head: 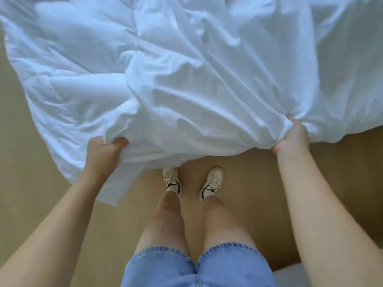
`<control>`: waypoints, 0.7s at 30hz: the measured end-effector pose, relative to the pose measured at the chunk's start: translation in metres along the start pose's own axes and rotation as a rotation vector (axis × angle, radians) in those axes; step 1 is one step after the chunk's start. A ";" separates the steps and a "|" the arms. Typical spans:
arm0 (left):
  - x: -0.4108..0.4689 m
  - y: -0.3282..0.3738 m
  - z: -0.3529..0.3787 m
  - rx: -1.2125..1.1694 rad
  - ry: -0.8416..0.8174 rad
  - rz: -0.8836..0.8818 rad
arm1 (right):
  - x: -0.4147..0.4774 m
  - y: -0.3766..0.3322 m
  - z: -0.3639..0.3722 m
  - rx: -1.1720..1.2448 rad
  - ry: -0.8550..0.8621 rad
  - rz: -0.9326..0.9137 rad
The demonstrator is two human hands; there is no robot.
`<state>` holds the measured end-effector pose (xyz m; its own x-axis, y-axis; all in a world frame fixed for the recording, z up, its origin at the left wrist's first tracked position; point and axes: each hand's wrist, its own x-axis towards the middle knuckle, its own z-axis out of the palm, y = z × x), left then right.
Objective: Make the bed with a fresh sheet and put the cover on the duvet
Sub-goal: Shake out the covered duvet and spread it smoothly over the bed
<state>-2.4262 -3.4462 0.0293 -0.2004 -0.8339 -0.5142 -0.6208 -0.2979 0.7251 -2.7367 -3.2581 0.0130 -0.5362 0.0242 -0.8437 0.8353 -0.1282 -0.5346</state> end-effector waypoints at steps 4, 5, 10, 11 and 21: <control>-0.016 -0.016 0.043 0.145 -0.207 0.062 | -0.012 0.084 0.005 0.071 -0.098 0.091; -0.018 -0.017 0.049 0.134 -0.264 0.011 | -0.019 0.105 0.011 0.038 -0.103 0.144; 0.001 -0.007 0.044 -0.031 -0.417 -0.112 | -0.047 0.165 0.064 -0.019 -0.188 0.290; 0.006 -0.002 0.039 -0.056 -0.417 -0.108 | -0.049 0.162 0.076 0.024 -0.204 0.256; 0.069 0.052 0.019 -0.585 -0.462 -0.180 | -0.046 0.081 0.122 0.176 0.117 0.049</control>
<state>-2.4865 -3.5107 0.0226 -0.5104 -0.5088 -0.6932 -0.1975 -0.7152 0.6704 -2.6589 -3.3907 0.0147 -0.4695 0.1271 -0.8738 0.8203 -0.3033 -0.4848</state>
